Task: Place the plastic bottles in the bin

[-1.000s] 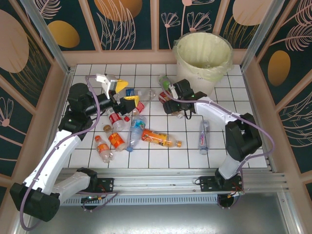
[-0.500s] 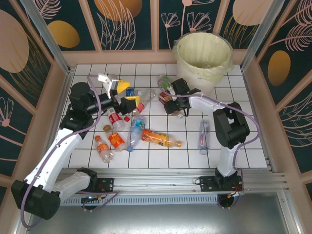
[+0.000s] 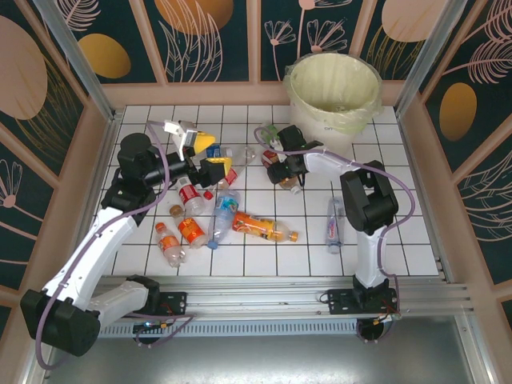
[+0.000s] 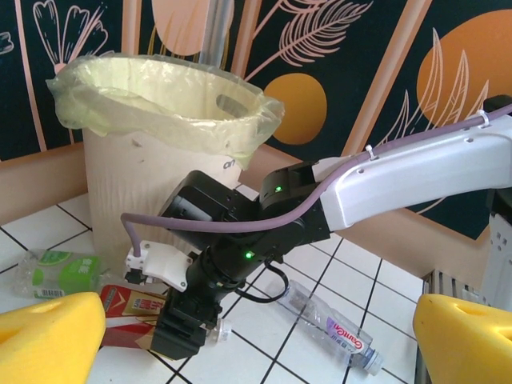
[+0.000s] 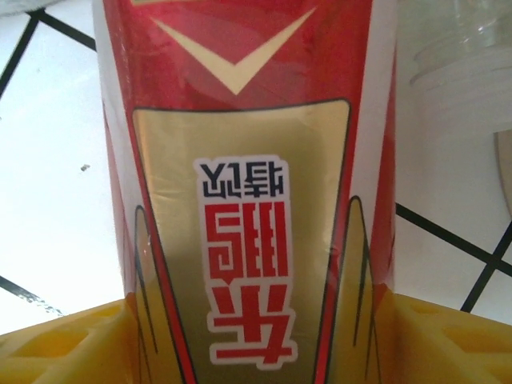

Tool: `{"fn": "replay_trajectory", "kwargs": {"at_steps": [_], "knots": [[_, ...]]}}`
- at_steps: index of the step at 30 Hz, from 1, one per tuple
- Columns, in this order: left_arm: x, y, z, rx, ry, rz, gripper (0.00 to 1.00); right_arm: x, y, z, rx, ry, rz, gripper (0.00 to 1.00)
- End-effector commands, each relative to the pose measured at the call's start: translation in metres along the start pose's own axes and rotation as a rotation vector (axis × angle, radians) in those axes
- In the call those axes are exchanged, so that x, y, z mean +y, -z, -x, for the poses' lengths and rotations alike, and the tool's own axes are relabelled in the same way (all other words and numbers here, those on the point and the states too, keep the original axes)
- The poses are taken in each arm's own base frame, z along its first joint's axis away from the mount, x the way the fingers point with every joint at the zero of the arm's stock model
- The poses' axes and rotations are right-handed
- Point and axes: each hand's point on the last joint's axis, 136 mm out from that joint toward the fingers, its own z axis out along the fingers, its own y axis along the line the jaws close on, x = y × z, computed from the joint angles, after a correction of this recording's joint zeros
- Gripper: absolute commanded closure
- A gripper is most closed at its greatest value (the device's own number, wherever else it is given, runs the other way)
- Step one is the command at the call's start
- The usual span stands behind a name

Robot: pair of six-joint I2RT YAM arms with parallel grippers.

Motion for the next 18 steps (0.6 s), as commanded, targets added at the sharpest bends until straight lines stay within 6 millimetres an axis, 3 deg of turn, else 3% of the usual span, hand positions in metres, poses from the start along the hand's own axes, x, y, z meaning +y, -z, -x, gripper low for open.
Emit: {"fn": "replay_trajectory", "kwargs": {"at_steps": [1, 11, 18], "knots": [[-0.003, -0.003, 0.004, -0.015, -0.012, -0.026, 0.01, -0.002, -0.004, -0.001, 0.027, 0.021, 0.005, 0.3], [0.002, -0.006, 0.0, -0.006, -0.002, -0.016, 0.01, 0.007, 0.013, 0.007, 0.0, 0.05, -0.015, 0.39], [0.001, -0.005, 0.001, -0.008, -0.005, -0.014, 0.02, 0.018, 0.062, 0.035, -0.109, 0.055, 0.0, 0.4]]}}
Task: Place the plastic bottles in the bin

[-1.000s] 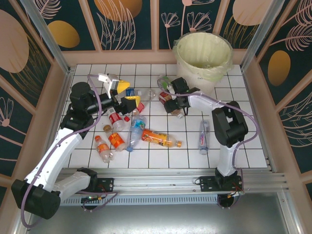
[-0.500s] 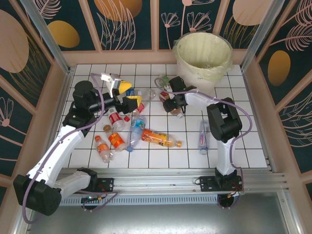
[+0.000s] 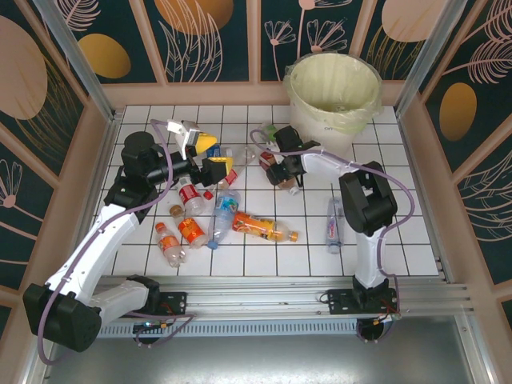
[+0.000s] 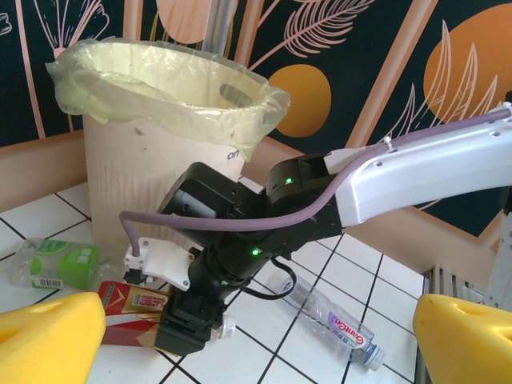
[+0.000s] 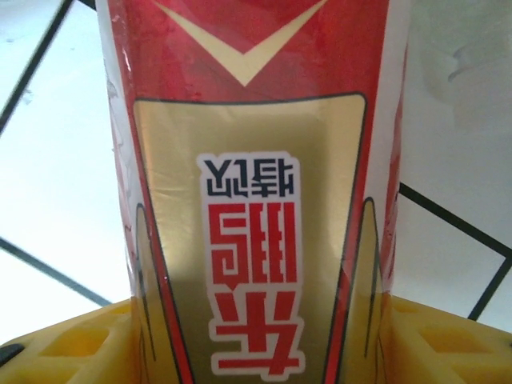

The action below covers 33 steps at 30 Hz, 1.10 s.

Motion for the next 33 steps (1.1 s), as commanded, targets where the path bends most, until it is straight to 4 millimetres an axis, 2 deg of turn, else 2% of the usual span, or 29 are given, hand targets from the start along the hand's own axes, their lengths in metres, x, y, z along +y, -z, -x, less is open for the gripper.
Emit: {"fn": "replay_trajectory", "kwargs": {"at_steps": [1, 11, 18, 26, 33], "knots": [[-0.004, -0.001, 0.006, -0.023, -0.02, -0.016, 0.01, 0.005, 0.059, 0.038, -0.134, 0.01, 0.0, 0.4], [-0.004, -0.001, 0.005, -0.023, -0.019, -0.023, 0.01, 0.029, 0.161, 0.086, -0.398, 0.007, 0.123, 0.41], [-0.009, 0.001, 0.009, -0.035, -0.027, -0.036, 0.01, 0.03, 0.223, 0.115, -0.541, 0.019, 0.145, 0.41], [-0.015, 0.003, 0.015, -0.054, -0.038, -0.052, 0.01, 0.01, 0.29, 0.142, -0.712, 0.007, 0.092, 0.41], [-0.017, 0.004, 0.018, -0.062, -0.039, -0.061, 0.02, -0.025, 0.318, 0.153, -0.785, -0.034, 0.002, 0.42]]}}
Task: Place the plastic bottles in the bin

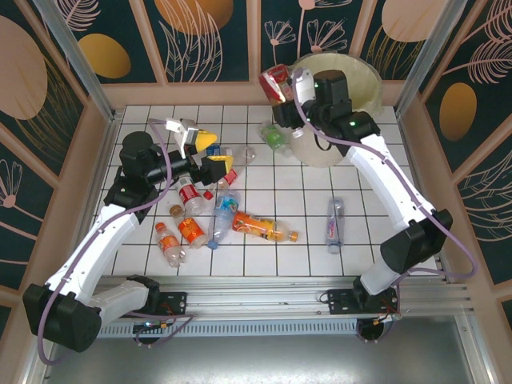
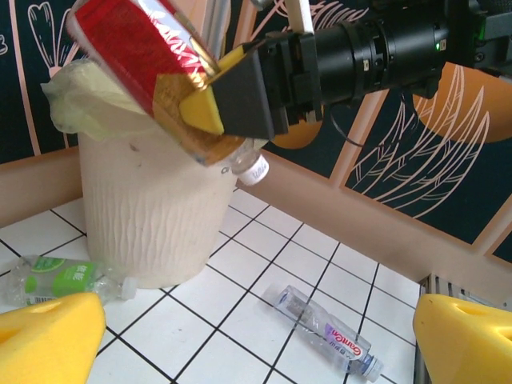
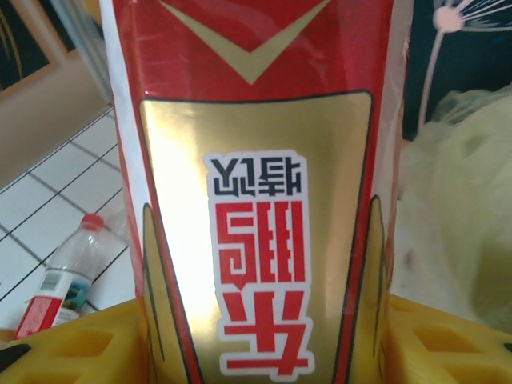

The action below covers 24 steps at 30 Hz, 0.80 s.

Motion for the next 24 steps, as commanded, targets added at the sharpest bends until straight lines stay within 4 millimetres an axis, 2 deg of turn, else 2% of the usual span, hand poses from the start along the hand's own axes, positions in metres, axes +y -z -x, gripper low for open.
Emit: {"fn": "replay_trajectory", "kwargs": {"at_steps": [1, 5, 8, 13, 18, 24], "knots": [[-0.013, 0.003, 0.009, -0.03, -0.025, -0.042, 0.01, -0.019, 0.024, 0.038, -0.112, 0.004, -0.067, 0.42], [-0.013, 0.004, 0.01, -0.034, -0.028, -0.04, 0.01, -0.047, 0.035, 0.051, -0.161, -0.009, -0.139, 0.42], [-0.01, 0.003, 0.0, -0.017, -0.01, -0.037, 0.02, -0.069, 0.045, 0.06, -0.204, -0.035, -0.183, 0.42], [-0.01, 0.002, -0.001, -0.012, -0.005, -0.043, 0.01, -0.109, 0.052, 0.065, -0.232, -0.07, -0.278, 0.42], [-0.01, 0.002, 0.0, -0.012, -0.006, -0.043, 0.02, -0.15, 0.044, 0.062, -0.224, -0.089, -0.393, 0.42], [-0.01, 0.002, 0.0, -0.012, -0.007, -0.043, 0.02, -0.197, 0.021, 0.049, -0.177, -0.148, -0.5, 0.42]]}}
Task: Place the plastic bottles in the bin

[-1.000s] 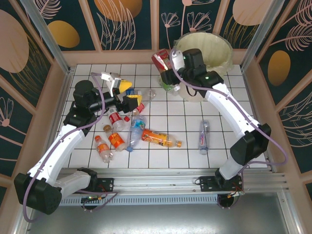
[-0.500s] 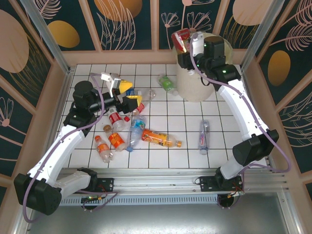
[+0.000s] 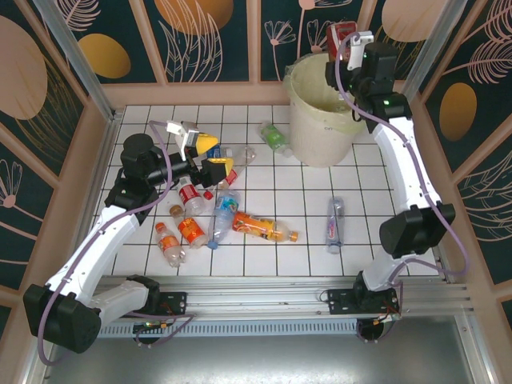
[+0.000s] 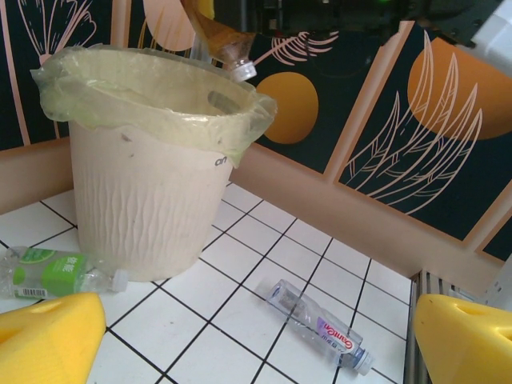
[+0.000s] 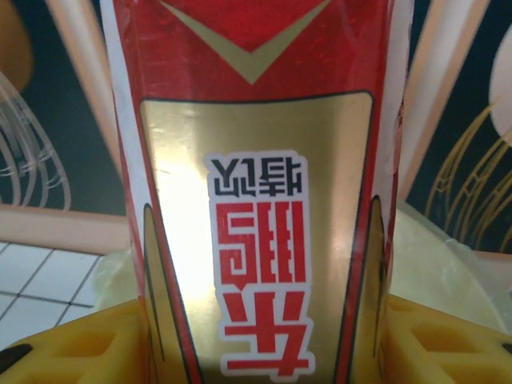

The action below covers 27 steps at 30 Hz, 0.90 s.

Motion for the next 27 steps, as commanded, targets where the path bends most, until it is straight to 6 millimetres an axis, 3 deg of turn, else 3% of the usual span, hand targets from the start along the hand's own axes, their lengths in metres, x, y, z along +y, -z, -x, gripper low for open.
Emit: {"fn": "replay_trajectory", "kwargs": {"at_steps": [1, 9, 18, 21, 27], "knots": [[-0.009, 0.001, 0.007, -0.022, -0.023, -0.029, 0.01, -0.025, -0.023, -0.002, 0.003, -0.033, -0.101, 0.42], [-0.011, 0.002, 0.008, -0.022, -0.021, -0.041, 0.01, -0.049, -0.057, -0.034, 0.092, -0.058, -0.17, 0.43], [-0.009, 0.0, 0.007, -0.02, -0.012, -0.041, 0.02, -0.058, -0.066, -0.075, 0.162, -0.086, -0.177, 0.41], [-0.008, 0.0, 0.006, -0.019, -0.011, -0.039, 0.01, -0.06, -0.067, -0.083, 0.172, -0.095, -0.177, 0.38], [-0.005, -0.003, 0.002, -0.01, 0.0, -0.04, 0.01, -0.063, -0.061, -0.075, 0.154, -0.109, -0.176, 0.32]]}}
